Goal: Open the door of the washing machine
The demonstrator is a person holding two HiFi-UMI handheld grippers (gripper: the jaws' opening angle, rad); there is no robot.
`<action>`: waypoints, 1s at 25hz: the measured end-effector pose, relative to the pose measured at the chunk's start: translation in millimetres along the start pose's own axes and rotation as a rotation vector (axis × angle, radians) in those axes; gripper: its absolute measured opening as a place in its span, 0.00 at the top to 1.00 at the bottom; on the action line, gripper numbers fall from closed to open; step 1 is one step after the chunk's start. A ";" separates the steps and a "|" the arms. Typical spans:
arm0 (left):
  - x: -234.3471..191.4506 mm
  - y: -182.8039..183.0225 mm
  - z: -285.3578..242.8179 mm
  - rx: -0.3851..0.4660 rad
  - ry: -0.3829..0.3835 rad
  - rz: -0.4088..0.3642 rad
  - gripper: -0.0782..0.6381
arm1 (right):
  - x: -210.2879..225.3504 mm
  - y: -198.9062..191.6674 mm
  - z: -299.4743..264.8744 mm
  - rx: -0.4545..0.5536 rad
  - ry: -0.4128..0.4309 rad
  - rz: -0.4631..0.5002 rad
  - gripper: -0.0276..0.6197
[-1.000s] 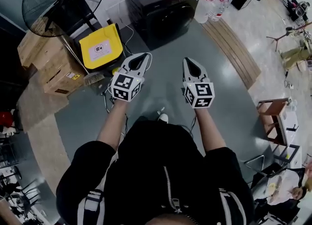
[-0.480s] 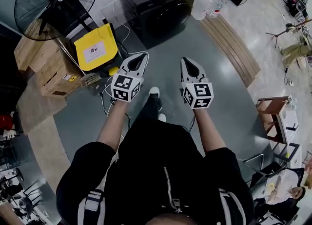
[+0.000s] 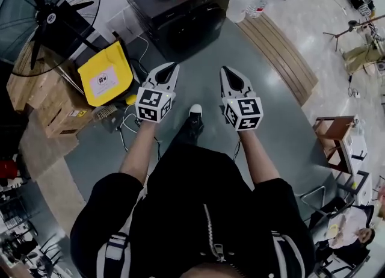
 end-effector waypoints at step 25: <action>-179.7 -4.7 -248.3 -0.165 0.036 0.069 0.88 | 147.0 -8.4 -261.4 -0.134 0.079 -0.047 0.95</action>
Point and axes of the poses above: the fingertips, and each gripper's own axes: z backward along the fingers, x to its right, y out of its top, the point moved 9 cm from there along z, backward along the fingers, and after that the axes turned 12 degrees about z, right-handed, at the moved point
